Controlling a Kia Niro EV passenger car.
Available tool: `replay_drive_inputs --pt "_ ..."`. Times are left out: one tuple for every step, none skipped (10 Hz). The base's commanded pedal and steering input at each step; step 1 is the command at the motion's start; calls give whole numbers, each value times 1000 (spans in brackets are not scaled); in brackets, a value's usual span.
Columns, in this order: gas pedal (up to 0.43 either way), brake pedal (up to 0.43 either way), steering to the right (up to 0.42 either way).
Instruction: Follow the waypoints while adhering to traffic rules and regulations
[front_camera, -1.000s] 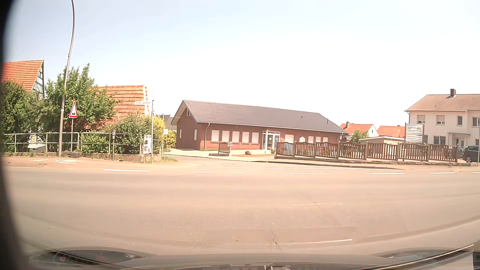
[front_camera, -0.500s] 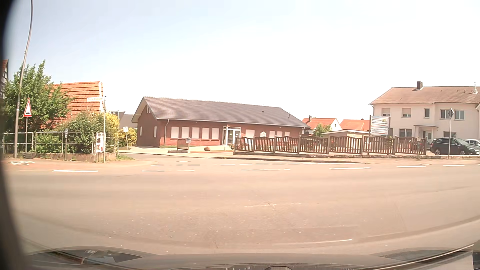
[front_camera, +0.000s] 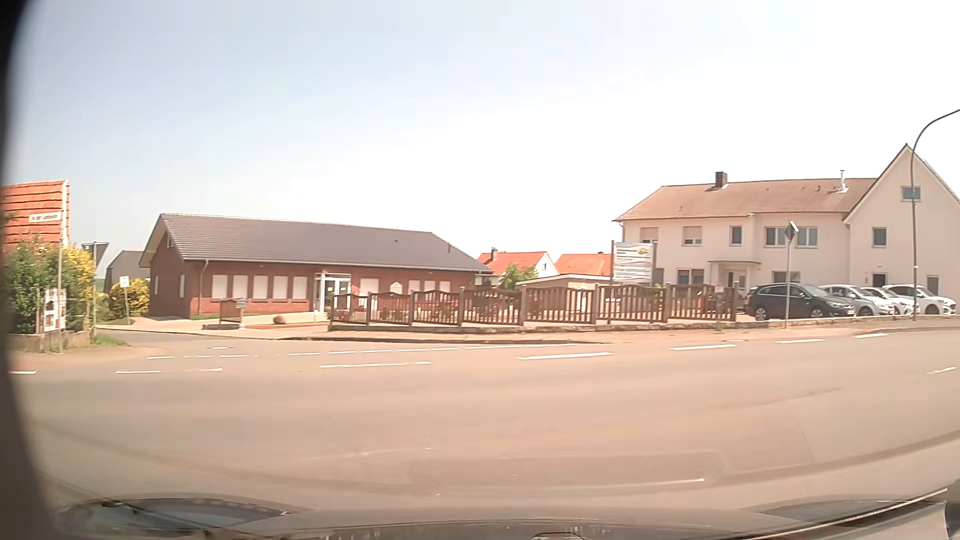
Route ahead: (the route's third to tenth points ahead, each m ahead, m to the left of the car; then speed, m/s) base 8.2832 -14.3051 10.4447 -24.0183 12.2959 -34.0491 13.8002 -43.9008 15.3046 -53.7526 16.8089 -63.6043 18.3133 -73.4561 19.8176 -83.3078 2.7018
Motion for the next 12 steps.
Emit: replay_drive_inputs --pt "311 0 823" --pt "311 0 802" --pt "311 0 780" --pt "311 0 766" --pt "311 0 755" --pt "311 0 740" --pt "311 0 729" --pt "311 0 720" --pt "331 0 704" --pt "350 0 684" --pt "350 0 664" --pt "370 0 629"
